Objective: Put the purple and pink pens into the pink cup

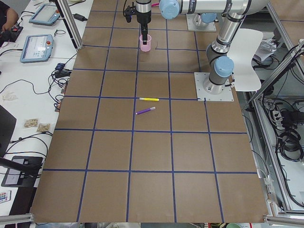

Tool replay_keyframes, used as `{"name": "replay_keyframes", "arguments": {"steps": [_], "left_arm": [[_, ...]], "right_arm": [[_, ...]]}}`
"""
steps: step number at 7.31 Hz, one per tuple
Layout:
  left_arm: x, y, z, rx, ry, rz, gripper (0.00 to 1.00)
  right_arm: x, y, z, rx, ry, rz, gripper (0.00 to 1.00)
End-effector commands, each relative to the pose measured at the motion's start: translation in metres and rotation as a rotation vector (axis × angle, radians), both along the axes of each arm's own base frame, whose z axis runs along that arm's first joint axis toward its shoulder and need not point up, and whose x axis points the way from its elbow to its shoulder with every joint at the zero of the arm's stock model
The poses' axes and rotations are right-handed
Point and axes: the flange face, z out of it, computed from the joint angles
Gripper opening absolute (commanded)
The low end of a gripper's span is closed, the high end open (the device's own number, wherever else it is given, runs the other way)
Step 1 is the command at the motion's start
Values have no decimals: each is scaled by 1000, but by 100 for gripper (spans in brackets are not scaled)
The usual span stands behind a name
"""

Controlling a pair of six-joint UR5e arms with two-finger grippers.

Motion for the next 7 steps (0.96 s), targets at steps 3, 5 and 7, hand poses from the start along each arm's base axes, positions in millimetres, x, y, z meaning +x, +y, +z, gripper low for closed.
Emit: {"name": "replay_keyframes", "arguments": {"steps": [3, 5, 7], "left_arm": [[1, -2, 0, -7, 2, -3, 100], [9, -8, 3, -35, 1, 11, 100], [32, -12, 0, -32, -1, 57, 100]], "right_arm": [[-3, -2, -4, 6, 0, -5, 100], [-49, -4, -36, 81, 2, -61, 100], [-115, 1, -56, 126, -8, -5, 100]]}}
